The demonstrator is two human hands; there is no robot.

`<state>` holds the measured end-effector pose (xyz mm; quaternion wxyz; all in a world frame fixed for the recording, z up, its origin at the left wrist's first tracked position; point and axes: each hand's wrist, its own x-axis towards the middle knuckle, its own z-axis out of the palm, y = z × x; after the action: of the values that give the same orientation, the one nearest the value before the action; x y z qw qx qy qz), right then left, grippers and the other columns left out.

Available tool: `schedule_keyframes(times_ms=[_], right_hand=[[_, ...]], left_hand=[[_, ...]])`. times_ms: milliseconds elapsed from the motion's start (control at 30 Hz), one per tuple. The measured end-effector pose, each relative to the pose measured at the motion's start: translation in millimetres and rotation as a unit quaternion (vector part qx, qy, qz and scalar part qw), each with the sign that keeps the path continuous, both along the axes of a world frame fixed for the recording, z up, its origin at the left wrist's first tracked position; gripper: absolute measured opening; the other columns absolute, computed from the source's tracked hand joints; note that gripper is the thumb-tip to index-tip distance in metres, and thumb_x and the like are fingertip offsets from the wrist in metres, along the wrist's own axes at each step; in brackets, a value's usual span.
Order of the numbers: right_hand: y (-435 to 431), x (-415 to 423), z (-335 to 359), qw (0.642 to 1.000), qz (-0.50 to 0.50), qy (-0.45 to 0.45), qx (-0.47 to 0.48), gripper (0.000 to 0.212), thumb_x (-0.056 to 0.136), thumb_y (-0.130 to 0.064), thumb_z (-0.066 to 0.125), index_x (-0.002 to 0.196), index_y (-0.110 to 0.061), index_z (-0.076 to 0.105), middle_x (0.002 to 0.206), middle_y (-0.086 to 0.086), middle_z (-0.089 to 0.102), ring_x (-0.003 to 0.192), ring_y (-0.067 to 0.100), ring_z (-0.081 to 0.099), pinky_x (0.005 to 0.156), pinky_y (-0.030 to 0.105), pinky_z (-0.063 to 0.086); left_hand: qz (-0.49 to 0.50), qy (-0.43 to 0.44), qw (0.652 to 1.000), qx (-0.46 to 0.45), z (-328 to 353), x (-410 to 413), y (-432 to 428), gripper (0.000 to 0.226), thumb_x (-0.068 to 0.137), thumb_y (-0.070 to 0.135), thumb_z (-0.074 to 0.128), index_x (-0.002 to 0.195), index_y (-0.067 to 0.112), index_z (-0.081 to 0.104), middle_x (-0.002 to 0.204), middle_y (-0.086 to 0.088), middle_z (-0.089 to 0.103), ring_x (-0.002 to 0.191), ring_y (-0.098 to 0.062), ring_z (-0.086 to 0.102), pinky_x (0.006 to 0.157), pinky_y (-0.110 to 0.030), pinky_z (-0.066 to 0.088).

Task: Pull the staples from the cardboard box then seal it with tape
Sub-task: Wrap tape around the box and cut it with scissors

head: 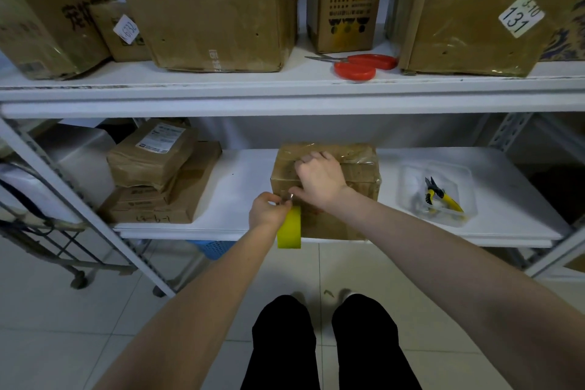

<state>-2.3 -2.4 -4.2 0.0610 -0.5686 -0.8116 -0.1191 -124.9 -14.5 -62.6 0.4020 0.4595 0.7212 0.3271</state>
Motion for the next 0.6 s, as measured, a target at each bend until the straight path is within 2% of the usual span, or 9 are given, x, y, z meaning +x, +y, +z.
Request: schedule_keyframes(times_ms=[67, 100, 133, 200, 267, 333, 400, 500, 600], right_hand=[[-6.3, 5.9, 8.6, 1.000, 0.014, 0.022, -0.011, 0.037, 0.091, -0.042, 0.056, 0.113, -0.014, 0.064, 0.118, 0.006, 0.063, 0.117, 0.026, 0.053, 0.096, 0.038, 0.040], [-10.3, 9.1, 16.0, 0.998, 0.035, 0.054, 0.006, 0.032, 0.092, -0.037, 0.054, 0.111, -0.015, 0.065, 0.114, 0.005, 0.064, 0.112, 0.027, 0.056, 0.090, 0.038, 0.046], [-15.5, 11.9, 24.7, 0.992, 0.069, 0.095, 0.040, 0.026, 0.092, -0.032, 0.052, 0.105, -0.015, 0.067, 0.105, 0.005, 0.066, 0.103, 0.027, 0.060, 0.078, 0.037, 0.051], [-23.7, 18.5, 47.6, 0.961, 0.146, 0.166, 0.165, 0.020, 0.088, -0.023, 0.051, 0.089, -0.014, 0.068, 0.087, 0.003, 0.065, 0.084, 0.024, 0.061, 0.055, 0.031, 0.048], [-30.3, 27.8, 76.8, 0.926, 0.163, 0.192, 0.282, 0.015, 0.085, -0.018, 0.053, 0.088, -0.013, 0.066, 0.085, 0.003, 0.063, 0.080, 0.022, 0.058, 0.051, 0.028, 0.042], [-31.4, 35.1, 107.7, 0.917, 0.102, 0.207, 0.325, 0.015, 0.084, -0.012, 0.057, 0.096, -0.011, 0.065, 0.094, 0.006, 0.061, 0.088, 0.023, 0.056, 0.056, 0.028, 0.041], [-25.6, 42.5, 133.4, 0.938, -0.021, 0.190, 0.289, 0.025, 0.087, -0.011, 0.057, 0.111, -0.009, 0.062, 0.111, 0.009, 0.058, 0.104, 0.026, 0.052, 0.066, 0.030, 0.044], [-17.9, 50.7, 161.4, 0.962, -0.181, 0.162, 0.124, 0.037, 0.093, -0.019, 0.054, 0.128, -0.006, 0.050, 0.131, 0.014, 0.048, 0.122, 0.029, 0.042, 0.087, 0.036, 0.045], [-5.9, 49.1, 177.7, 0.959, -0.246, 0.143, 0.003, 0.039, 0.096, -0.025, 0.050, 0.129, -0.005, 0.051, 0.133, 0.017, 0.048, 0.123, 0.033, 0.043, 0.086, 0.038, 0.043]], left_hand=[[0.006, -0.020, 1.000, -0.002, 2.0, 2.1, 2.2, 0.009, 0.085, 0.022, 0.067, 0.086, 0.016, 0.059, 0.096, -0.005, 0.057, 0.096, -0.027, 0.055, 0.087, -0.032, 0.045], [0.005, -0.023, 1.000, -0.001, 3.4, 3.1, 3.4, 0.006, 0.085, 0.018, 0.066, 0.084, 0.016, 0.061, 0.097, -0.007, 0.060, 0.098, -0.029, 0.056, 0.088, -0.031, 0.045], [0.001, -0.018, 1.000, 0.002, 4.5, 3.2, 4.0, 0.004, 0.085, 0.016, 0.065, 0.087, 0.014, 0.065, 0.100, -0.010, 0.063, 0.102, -0.031, 0.058, 0.089, -0.031, 0.045], [-0.001, -0.005, 1.000, 0.000, 4.8, 4.2, 7.2, 0.016, 0.086, 0.015, 0.062, 0.099, 0.008, 0.069, 0.110, -0.014, 0.066, 0.107, -0.034, 0.058, 0.091, -0.033, 0.045], [0.000, 0.001, 1.000, -0.007, 5.9, 6.4, 7.4, 0.020, 0.086, 0.015, 0.061, 0.103, 0.007, 0.069, 0.114, -0.017, 0.065, 0.109, -0.035, 0.057, 0.093, -0.035, 0.046], [-0.001, 0.011, 1.000, -0.018, 5.5, 6.0, 7.2, 0.022, 0.086, 0.016, 0.061, 0.105, 0.006, 0.067, 0.115, -0.018, 0.064, 0.108, -0.035, 0.057, 0.092, -0.035, 0.046], [0.002, 0.022, 0.999, -0.030, 5.3, 4.9, 7.6, 0.025, 0.086, 0.016, 0.062, 0.107, 0.004, 0.066, 0.115, -0.019, 0.063, 0.109, -0.036, 0.056, 0.090, -0.034, 0.045], [0.006, 0.017, 0.999, -0.033, 10.0, 7.1, 6.2, 0.023, 0.085, 0.016, 0.064, 0.103, 0.002, 0.064, 0.112, -0.022, 0.063, 0.105, -0.035, 0.058, 0.088, -0.036, 0.046], [0.008, 0.016, 0.999, -0.037, 14.6, 8.0, 5.8, 0.024, 0.083, 0.017, 0.065, 0.102, 0.001, 0.063, 0.110, -0.022, 0.063, 0.104, -0.035, 0.059, 0.087, -0.036, 0.047]])
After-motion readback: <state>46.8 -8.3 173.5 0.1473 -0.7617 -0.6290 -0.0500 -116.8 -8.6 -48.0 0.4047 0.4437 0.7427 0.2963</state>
